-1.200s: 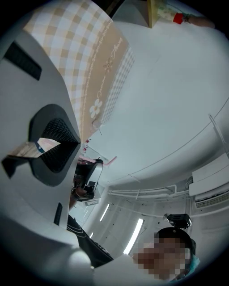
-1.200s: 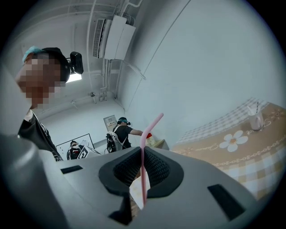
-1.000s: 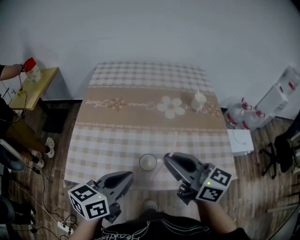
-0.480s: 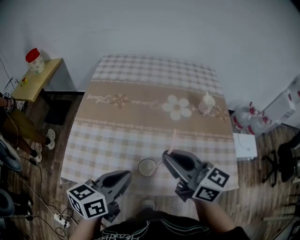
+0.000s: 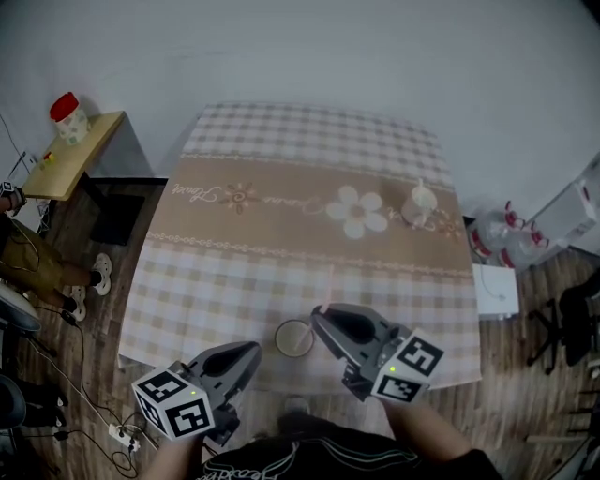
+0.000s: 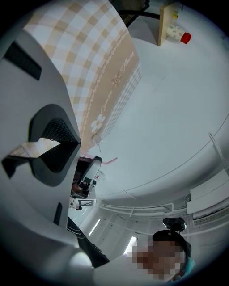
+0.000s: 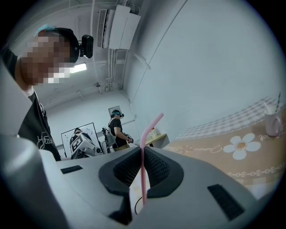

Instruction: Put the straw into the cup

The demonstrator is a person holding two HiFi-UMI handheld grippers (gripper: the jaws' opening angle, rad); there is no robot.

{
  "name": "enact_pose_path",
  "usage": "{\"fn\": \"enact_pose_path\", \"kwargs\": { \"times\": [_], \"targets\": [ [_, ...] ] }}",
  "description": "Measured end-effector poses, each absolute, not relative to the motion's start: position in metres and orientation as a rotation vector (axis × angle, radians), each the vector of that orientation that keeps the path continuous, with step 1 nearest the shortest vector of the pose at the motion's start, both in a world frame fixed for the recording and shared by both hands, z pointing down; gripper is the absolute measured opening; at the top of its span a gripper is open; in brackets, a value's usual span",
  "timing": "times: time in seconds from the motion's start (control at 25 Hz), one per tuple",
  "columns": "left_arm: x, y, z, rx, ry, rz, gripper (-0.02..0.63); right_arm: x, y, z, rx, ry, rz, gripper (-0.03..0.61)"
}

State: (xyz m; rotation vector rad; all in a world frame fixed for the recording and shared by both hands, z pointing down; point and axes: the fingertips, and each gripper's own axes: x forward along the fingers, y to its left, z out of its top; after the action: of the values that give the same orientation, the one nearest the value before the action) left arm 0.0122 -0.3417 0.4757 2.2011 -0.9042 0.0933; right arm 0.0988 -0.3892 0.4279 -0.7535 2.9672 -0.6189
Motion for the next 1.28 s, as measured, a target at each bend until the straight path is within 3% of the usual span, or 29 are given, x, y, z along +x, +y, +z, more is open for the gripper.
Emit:
{"fn": "enact_pose_path", "kwargs": {
  "times": [1.28],
  "targets": [
    [0.005, -0.351, 0.514, 2.093, -0.928, 0.078, -0.005, 0.087, -0.408, 0.510, -0.730, 2.989, -0.793, 0.021]
  ]
}}
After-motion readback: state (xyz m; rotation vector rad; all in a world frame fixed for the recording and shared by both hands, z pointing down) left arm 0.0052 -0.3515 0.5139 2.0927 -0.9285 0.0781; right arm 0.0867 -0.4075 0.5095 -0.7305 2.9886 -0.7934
